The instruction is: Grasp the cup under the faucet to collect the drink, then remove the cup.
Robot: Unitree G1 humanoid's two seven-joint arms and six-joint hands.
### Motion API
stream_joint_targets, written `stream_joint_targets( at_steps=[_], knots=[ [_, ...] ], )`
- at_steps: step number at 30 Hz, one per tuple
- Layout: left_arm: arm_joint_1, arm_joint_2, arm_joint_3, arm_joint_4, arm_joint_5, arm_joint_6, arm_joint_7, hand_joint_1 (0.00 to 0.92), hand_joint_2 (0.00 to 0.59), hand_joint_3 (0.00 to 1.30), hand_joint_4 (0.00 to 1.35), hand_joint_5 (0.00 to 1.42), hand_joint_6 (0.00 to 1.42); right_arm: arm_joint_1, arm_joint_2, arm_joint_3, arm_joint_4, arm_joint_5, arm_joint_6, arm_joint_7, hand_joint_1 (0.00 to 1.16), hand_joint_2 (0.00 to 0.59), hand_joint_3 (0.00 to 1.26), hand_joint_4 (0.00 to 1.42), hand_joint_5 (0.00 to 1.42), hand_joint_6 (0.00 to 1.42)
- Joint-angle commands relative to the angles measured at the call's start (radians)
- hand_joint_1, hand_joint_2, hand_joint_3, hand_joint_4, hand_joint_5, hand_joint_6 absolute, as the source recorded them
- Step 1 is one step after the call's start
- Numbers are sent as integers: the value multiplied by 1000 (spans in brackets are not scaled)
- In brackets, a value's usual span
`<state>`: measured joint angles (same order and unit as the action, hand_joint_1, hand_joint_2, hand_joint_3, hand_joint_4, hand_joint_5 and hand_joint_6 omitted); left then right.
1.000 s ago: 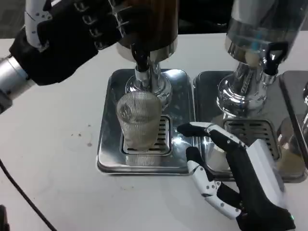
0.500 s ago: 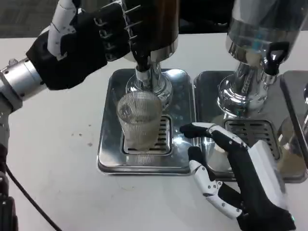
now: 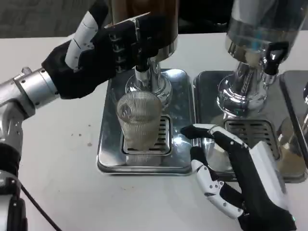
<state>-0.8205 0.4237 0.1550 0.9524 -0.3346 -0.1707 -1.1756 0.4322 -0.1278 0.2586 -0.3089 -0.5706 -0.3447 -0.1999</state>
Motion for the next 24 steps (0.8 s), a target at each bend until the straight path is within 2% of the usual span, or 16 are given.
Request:
stream_joint_targets(
  at_steps=[1, 24],
  knots=[
    [20, -4, -17, 12, 47, -56, 11, 0, 95, 101, 0, 45, 8, -16, -4, -3, 10, 16, -14, -1, 429, 517, 442, 399, 329, 224],
    [58, 10, -95, 32, 191, -347, 114, 0, 85, 118, 0, 70, 17, -26, -1, -23, 13, 71, 10, 27, 421, 517, 421, 369, 329, 215]
  ],
)
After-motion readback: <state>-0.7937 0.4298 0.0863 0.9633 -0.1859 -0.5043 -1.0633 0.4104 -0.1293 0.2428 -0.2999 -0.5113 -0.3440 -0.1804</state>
